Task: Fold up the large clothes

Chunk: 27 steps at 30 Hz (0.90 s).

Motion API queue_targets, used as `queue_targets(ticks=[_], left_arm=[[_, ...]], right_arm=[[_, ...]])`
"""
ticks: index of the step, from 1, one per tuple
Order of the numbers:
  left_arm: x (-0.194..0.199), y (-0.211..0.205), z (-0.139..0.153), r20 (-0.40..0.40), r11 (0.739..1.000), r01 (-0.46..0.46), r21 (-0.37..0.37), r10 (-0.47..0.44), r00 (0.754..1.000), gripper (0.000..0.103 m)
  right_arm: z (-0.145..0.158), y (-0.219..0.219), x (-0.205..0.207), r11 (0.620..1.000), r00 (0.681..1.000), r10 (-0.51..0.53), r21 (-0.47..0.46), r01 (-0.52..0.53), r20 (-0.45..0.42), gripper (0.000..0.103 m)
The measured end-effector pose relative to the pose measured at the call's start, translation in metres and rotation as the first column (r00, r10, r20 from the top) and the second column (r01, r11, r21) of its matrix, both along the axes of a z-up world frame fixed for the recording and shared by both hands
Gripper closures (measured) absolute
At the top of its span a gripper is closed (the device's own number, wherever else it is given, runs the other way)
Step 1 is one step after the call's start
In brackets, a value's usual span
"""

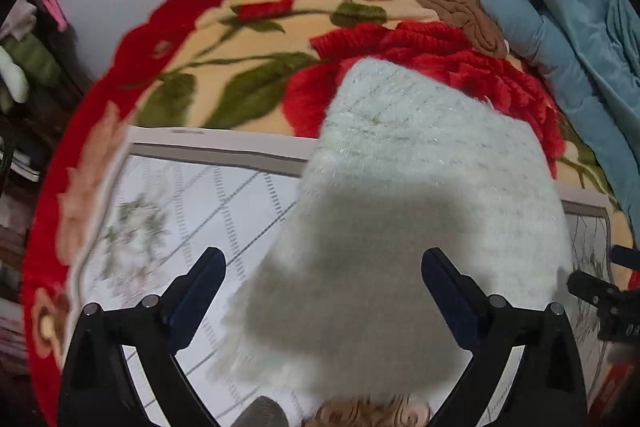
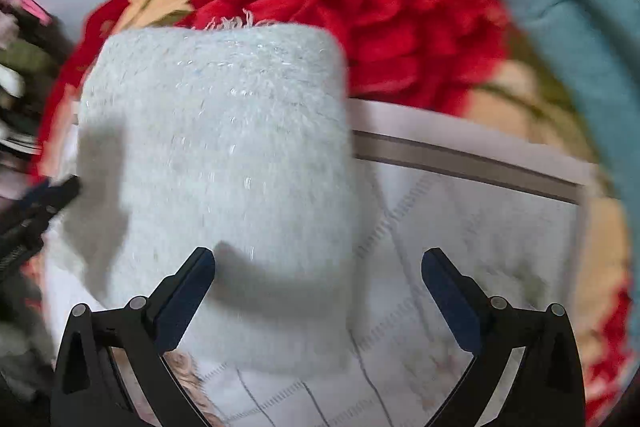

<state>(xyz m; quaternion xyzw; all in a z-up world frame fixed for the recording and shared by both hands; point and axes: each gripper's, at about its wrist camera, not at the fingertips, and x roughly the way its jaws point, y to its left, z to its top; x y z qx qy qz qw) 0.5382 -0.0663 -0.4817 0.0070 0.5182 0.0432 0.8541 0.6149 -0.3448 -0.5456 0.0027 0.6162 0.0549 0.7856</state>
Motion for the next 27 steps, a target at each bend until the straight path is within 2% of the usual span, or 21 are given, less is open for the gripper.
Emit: queue_targets(ticks=[3,5,9,18,22,27], left_arm=[[-0.024,-0.002,0.028,0.022,1.000,-0.007,-0.003,0.007,1.000,0.002],[-0.041,-0.005,0.049,0.031,1.000,-0.010,0.003,0.010,0.999,0.001],[-0.084,-0.003,0.104,0.051,1.000,-0.024,-0.006,0.024,0.998,0.001],[-0.193,0.003,0.241,0.131,1.000,0.001,-0.012,0.001,0.991,0.001],[-0.239,0.011,0.302,0.187,1.000,0.025,-0.011,-0.023,0.982,0.001],[-0.289,0.018,0.363,0.244,0.999,0.045,-0.013,-0.040,0.969,0.001]], right_arm=[[0.039,0.017,-0.045,0.994,0.997,-0.046,-0.093,0.052,0.066,0.000],[0.060,0.031,-0.095,0.990,0.993,-0.061,-0.119,0.073,0.101,0.000],[0.131,0.039,-0.144,0.984,0.981,-0.120,-0.116,0.138,0.154,0.000],[0.302,0.066,-0.279,0.975,0.949,-0.154,-0.115,0.191,0.277,0.000],[0.377,0.073,-0.348,0.966,0.921,-0.188,-0.107,0.237,0.341,0.000],[0.455,0.081,-0.417,0.959,0.891,-0.205,-0.100,0.266,0.406,0.000]])
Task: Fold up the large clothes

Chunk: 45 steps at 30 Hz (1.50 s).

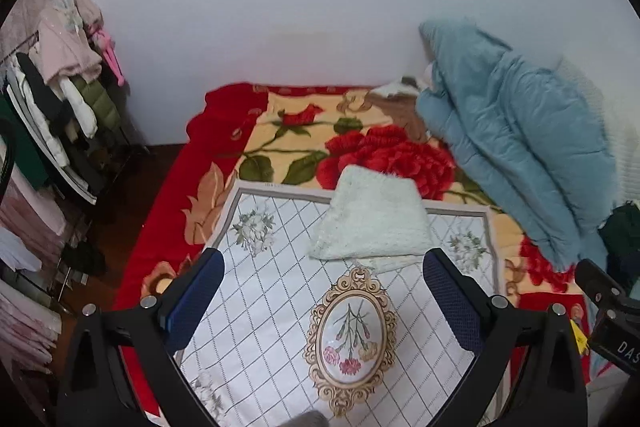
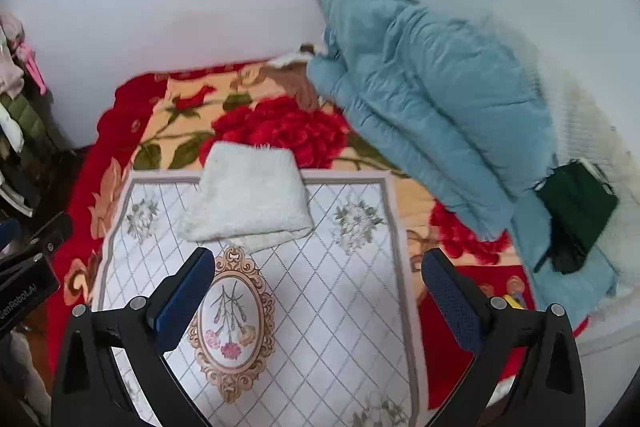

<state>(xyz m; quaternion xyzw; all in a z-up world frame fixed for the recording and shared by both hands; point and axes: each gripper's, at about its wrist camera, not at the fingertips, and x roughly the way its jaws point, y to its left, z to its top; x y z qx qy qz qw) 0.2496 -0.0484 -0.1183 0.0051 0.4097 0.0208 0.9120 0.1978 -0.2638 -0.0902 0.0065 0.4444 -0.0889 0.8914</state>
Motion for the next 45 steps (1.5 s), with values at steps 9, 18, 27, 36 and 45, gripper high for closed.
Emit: queue_targets(ticks=[9,18,27,36,45], left_arm=[[-0.063,-0.001,0.063,0.049,1.000,-0.010,-0.013,0.011,0.999,0.001],[-0.101,-0.005,0.089,0.077,1.000,-0.024,-0.013,0.025,0.997,0.001],[-0.118,-0.008,0.096,0.086,0.999,-0.035,-0.026,0.037,0.996,0.001],[-0.122,-0.009,0.099,0.106,0.999,-0.043,-0.012,0.044,0.993,0.000],[-0.128,-0.009,0.107,0.116,0.999,-0.045,-0.003,0.045,0.992,0.000]], right_arm=[[0.104,0.018,-0.093,0.999,0.996,0.034,-0.015,-0.033,0.084,0.000],[0.151,0.015,-0.144,0.998,0.989,0.057,0.006,-0.059,0.136,0.000],[0.166,0.015,-0.163,0.996,0.984,0.085,-0.024,-0.083,0.155,0.000],[0.166,0.011,-0.161,0.996,0.985,0.085,-0.026,-0.082,0.152,0.000],[0.167,0.009,-0.155,0.995,0.983,0.095,-0.030,-0.091,0.156,0.000]])
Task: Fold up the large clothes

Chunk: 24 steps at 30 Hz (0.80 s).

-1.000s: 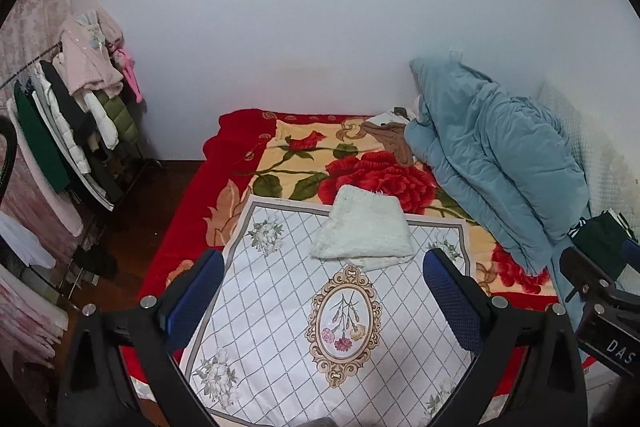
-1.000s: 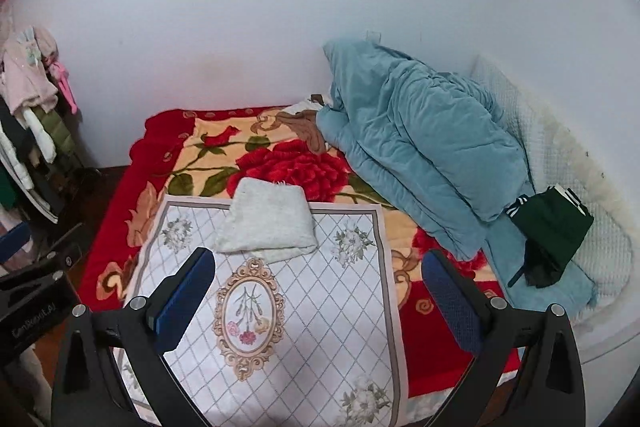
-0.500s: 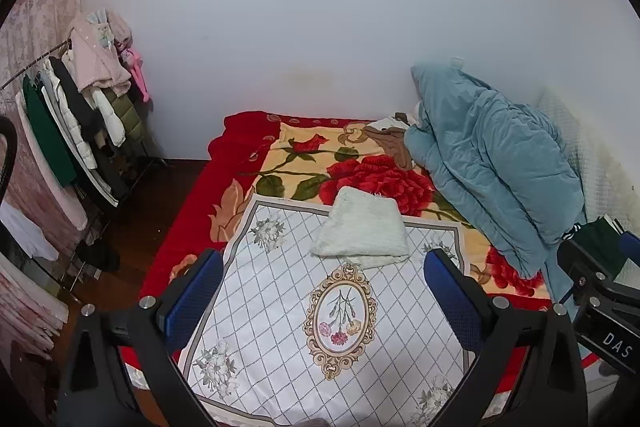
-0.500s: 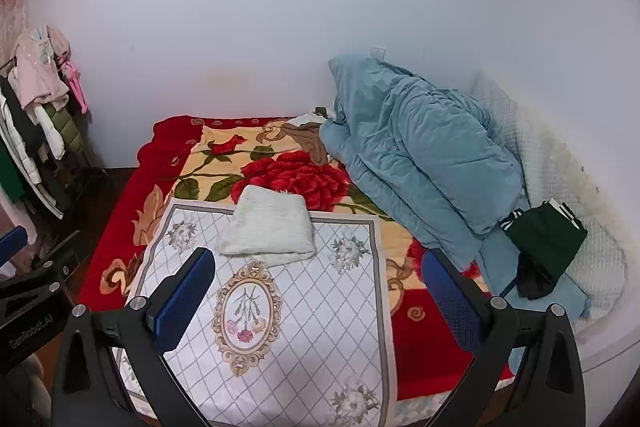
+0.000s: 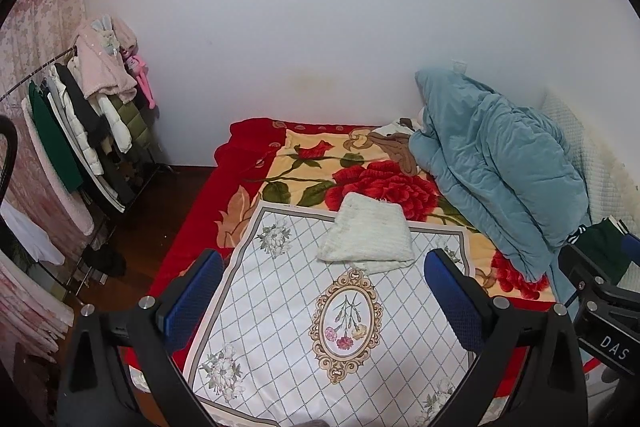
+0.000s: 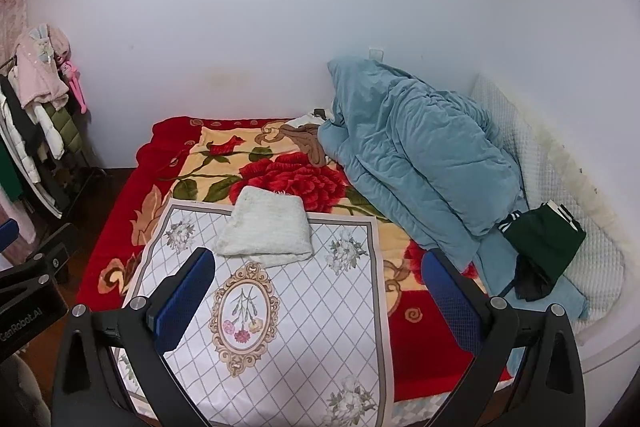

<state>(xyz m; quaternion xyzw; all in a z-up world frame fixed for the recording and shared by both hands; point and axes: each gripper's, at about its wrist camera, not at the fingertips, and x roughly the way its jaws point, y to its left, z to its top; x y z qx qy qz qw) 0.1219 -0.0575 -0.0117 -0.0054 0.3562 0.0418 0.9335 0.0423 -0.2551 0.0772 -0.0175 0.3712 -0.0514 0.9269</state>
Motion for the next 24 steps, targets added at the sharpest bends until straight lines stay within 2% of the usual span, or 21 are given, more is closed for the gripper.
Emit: queue_targets(ticks=[24], left_arm=[[-0.0018,-0.0032,0.0085,0.002,1.000,-0.003,-0.003,0.003,1.000,0.000]], right_arm=[[-0.0015,-0.0042,0.0000,1.000,1.000,0.015,0.017,-0.015,0.007,0.000]])
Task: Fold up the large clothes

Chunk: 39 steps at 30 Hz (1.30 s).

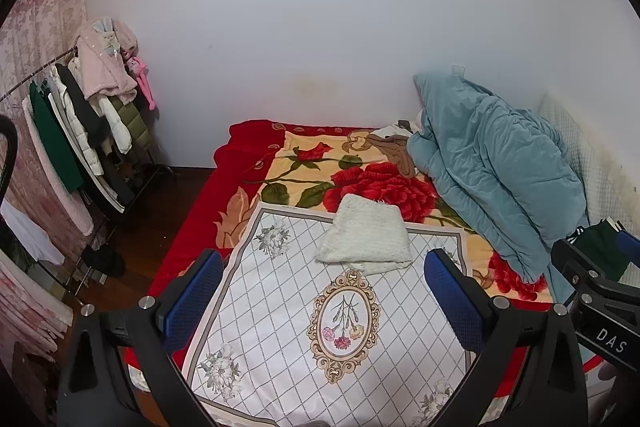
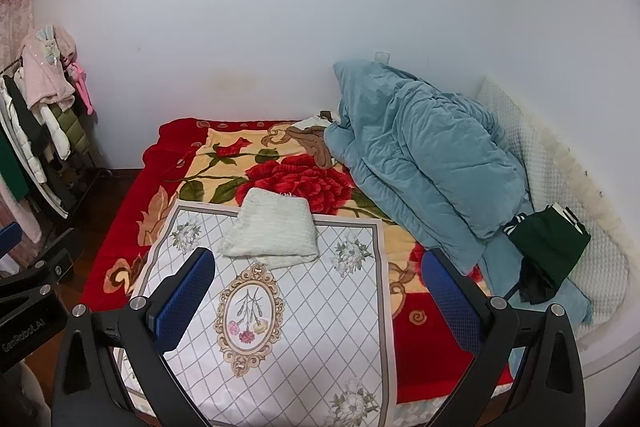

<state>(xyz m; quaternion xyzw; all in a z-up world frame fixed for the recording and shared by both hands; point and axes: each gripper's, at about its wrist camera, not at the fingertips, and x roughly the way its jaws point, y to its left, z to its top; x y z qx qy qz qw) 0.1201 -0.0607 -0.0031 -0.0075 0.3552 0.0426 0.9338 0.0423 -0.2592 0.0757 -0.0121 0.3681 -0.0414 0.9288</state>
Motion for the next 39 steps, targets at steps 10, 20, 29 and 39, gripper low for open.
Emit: queue_targets(ticks=[10,20,29,39], left_arm=[[0.0001,0.0002,-0.0003,0.000,1.000,0.001,-0.003,-0.001,1.000,0.000],[0.0007,-0.0008,0.0000,0.003,1.000,0.001,-0.003,-0.001,1.000,0.000],[0.0015,-0.0014,0.0002,0.006,1.000,-0.003,-0.002,0.003,1.000,0.000],[0.0027,-0.0027,0.0005,0.013,1.000,-0.017,-0.005,0.018,1.000,0.000]], right_arm=[[-0.0014,-0.0017,-0.0025,1.000,1.000,-0.001,0.007,0.001,-0.002,0.000],[-0.0033,0.0007,-0.0058,1.000,1.000,-0.004,0.003,0.004,0.000,0.000],[-0.0047,0.0030,-0.0080,1.000,1.000,-0.005,0.004,0.005,0.000,0.000],[-0.0054,0.0049,-0.0080,1.000,1.000,-0.004,0.005,0.004,0.000,0.000]])
